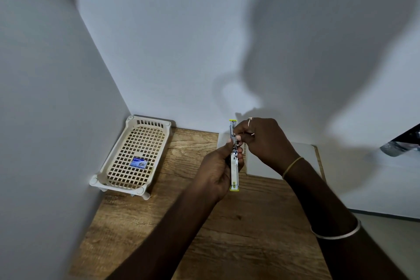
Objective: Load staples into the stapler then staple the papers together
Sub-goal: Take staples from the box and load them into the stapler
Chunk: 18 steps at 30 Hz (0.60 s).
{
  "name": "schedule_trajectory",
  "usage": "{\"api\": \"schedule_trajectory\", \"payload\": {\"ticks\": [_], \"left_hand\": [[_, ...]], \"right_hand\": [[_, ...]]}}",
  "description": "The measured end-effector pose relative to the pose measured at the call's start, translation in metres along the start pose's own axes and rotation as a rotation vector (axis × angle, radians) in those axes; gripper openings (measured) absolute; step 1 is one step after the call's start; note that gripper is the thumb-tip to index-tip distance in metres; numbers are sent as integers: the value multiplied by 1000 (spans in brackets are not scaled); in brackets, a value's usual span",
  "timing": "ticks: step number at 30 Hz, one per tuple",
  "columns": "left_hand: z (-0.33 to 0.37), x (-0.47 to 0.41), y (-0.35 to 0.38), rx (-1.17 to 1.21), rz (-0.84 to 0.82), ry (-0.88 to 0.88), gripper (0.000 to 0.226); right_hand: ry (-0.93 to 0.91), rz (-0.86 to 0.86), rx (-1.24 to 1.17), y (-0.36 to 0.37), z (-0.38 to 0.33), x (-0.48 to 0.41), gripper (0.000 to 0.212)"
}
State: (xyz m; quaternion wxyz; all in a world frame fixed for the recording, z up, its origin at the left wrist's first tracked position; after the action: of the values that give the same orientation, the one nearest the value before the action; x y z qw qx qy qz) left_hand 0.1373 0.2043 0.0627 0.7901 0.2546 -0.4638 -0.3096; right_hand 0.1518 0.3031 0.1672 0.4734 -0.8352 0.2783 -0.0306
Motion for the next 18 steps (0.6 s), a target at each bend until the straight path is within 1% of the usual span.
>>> {"api": "schedule_trajectory", "payload": {"ticks": [3, 5, 8, 10, 12, 15, 18], "left_hand": [[-1, 0, 0, 19, -6, -20, 27], [-1, 0, -1, 30, -7, -25, 28], [-2, -1, -1, 38, -13, -21, 26], [-4, -2, -4, 55, 15, -26, 25], [-7, -3, -9, 70, 45, -41, 24], [-13, -3, -15, 78, 60, -66, 22], [-20, -2, -18, 107, 51, -93, 18]], "right_hand": [[-27, 96, 13, -12, -1, 3, 17], [-28, 114, 3, -15, 0, 6, 17], [-39, 0, 0, -1, -1, 9, 19], [-29, -59, -30, 8, 0, 14, 22], [-31, -75, -38, 13, 2, 17, 23], [-58, -101, 14, 21, 5, 22, 22], [-28, -128, 11, 32, 13, 27, 24]]}}
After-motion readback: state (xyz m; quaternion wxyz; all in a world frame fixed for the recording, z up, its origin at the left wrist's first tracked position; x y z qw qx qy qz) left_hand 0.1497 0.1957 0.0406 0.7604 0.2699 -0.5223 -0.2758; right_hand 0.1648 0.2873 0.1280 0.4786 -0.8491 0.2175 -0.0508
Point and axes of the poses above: each hand's wrist, its own x-axis away from the middle knuckle, its own y-axis out of the palm, z = x × y, the point moved 10 cm from there along -x, towards the middle knuckle, and after that the axes turned 3 degrees about z, right-handed, at the moved point
